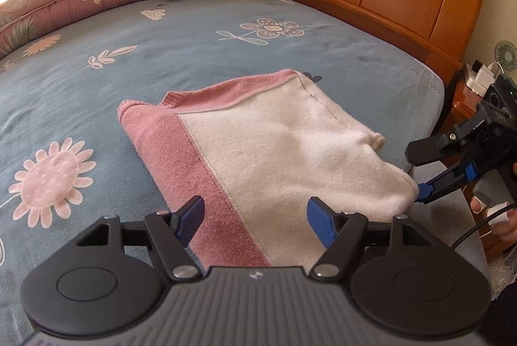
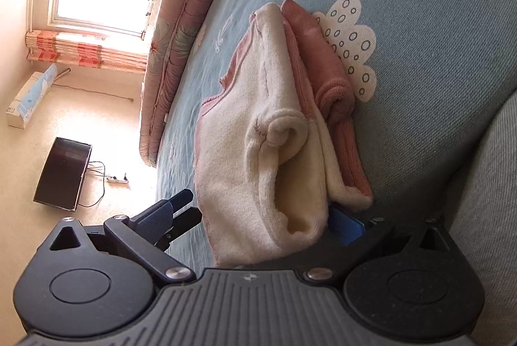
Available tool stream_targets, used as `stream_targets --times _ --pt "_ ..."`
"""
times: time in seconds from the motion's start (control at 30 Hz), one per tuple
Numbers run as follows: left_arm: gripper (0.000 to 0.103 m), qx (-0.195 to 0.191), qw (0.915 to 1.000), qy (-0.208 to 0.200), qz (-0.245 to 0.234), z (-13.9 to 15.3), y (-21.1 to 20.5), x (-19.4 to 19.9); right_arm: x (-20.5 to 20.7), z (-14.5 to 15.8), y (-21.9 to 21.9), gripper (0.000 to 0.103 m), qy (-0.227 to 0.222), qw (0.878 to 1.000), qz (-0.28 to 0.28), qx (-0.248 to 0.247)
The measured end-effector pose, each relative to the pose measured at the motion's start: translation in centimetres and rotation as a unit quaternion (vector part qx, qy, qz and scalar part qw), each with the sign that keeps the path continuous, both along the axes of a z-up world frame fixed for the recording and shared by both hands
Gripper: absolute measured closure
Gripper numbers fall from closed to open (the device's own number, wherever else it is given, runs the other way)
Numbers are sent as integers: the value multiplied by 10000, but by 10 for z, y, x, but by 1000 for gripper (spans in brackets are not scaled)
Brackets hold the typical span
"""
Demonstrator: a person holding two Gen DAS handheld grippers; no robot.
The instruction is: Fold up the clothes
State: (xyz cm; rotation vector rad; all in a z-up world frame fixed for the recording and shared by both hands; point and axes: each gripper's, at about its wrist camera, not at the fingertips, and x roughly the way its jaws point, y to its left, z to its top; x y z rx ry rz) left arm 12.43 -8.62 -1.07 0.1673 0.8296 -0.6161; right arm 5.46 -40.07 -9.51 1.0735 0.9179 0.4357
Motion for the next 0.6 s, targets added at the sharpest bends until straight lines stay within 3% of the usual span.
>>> stream_targets --times 0.13,0.33,0.47,0.6 --pt "32 -242 9996 22 144 3 8 1 6 -2 8 0 95 9999 109 71" --pt "31 -309 9991 35 300 0 16 -1 21 16 3 0 -484 9986 -73 223" --pt "31 -334 9986 91 404 -4 20 -3 41 -10 -2 0 -74 9995 -240 174" --pt "30 -402 9980 127 464 -5 29 -4 42 -8 -3 0 -345 9975 -285 538"
